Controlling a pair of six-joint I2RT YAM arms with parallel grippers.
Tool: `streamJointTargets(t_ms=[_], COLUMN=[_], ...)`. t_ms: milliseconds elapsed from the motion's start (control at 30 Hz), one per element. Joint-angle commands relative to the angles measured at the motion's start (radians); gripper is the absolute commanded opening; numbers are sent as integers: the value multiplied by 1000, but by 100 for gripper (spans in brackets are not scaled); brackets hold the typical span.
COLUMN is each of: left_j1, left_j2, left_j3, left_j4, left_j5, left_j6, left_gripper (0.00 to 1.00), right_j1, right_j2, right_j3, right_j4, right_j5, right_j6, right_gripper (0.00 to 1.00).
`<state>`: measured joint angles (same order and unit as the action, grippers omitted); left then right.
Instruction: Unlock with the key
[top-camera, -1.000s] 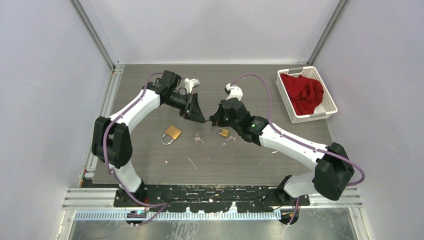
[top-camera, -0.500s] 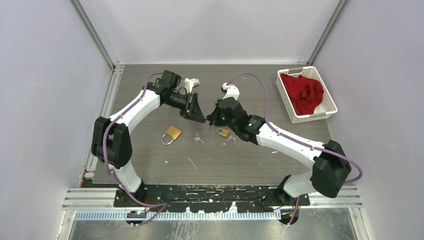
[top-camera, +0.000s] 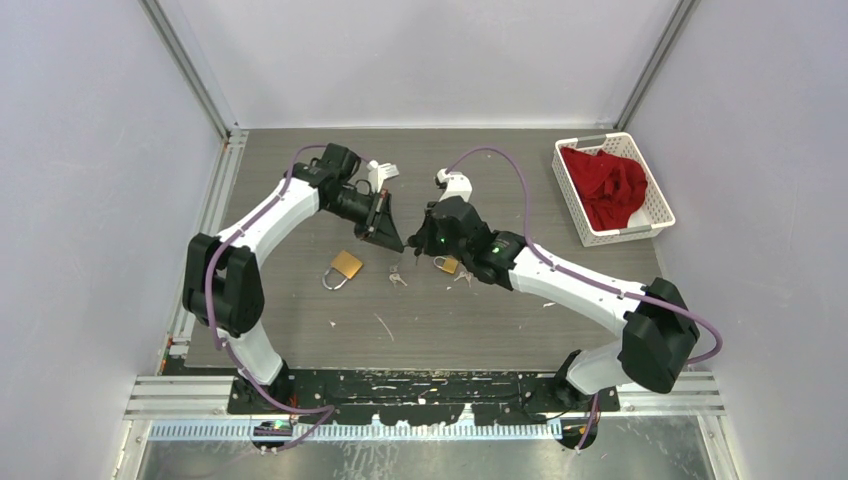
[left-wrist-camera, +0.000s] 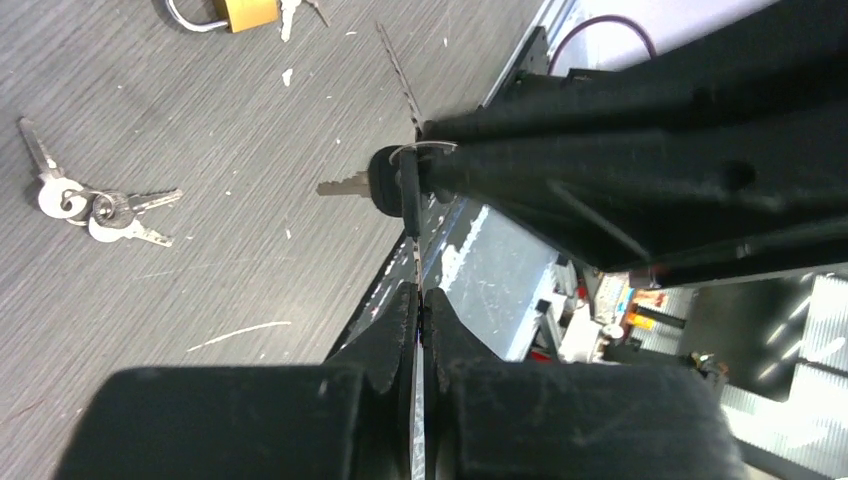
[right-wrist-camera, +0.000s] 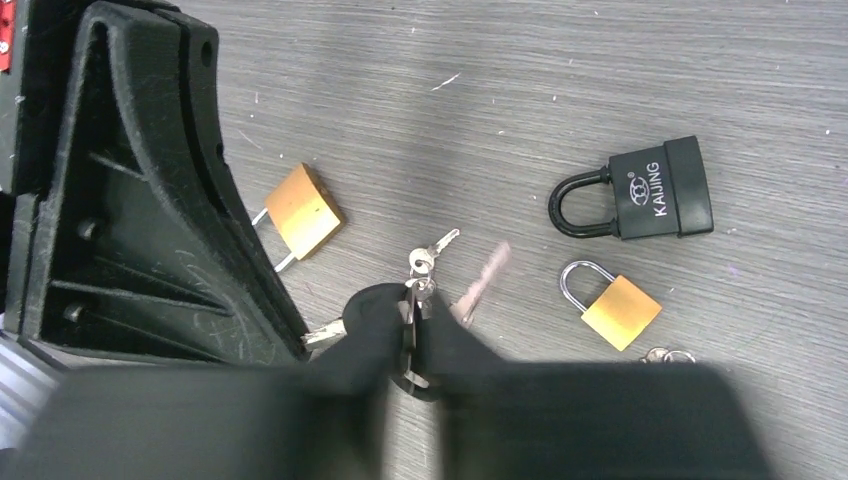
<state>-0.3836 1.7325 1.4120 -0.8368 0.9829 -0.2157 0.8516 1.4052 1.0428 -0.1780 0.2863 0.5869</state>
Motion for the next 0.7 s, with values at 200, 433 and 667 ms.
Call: streamJointTargets(t_ms=[200, 433, 667], left_j1=[-9, -59, -79], left_j2=[-14, -33, -74], left_j3=[283, 312, 326], left_j4=[-523, -697, -733], left_j5=[23, 4, -3], left_j6=[523, 707, 757], left_gripper=[0, 0, 0], right_j1=[-119, -292, -293], right_j2=[-143, -153, -78], right_j3=[-6, -74, -86], right_j4=[131, 338, 420], right_j5=[-501, -1091, -1256], right_j6=[-192, -161, -112], right_gripper=[85, 82, 65])
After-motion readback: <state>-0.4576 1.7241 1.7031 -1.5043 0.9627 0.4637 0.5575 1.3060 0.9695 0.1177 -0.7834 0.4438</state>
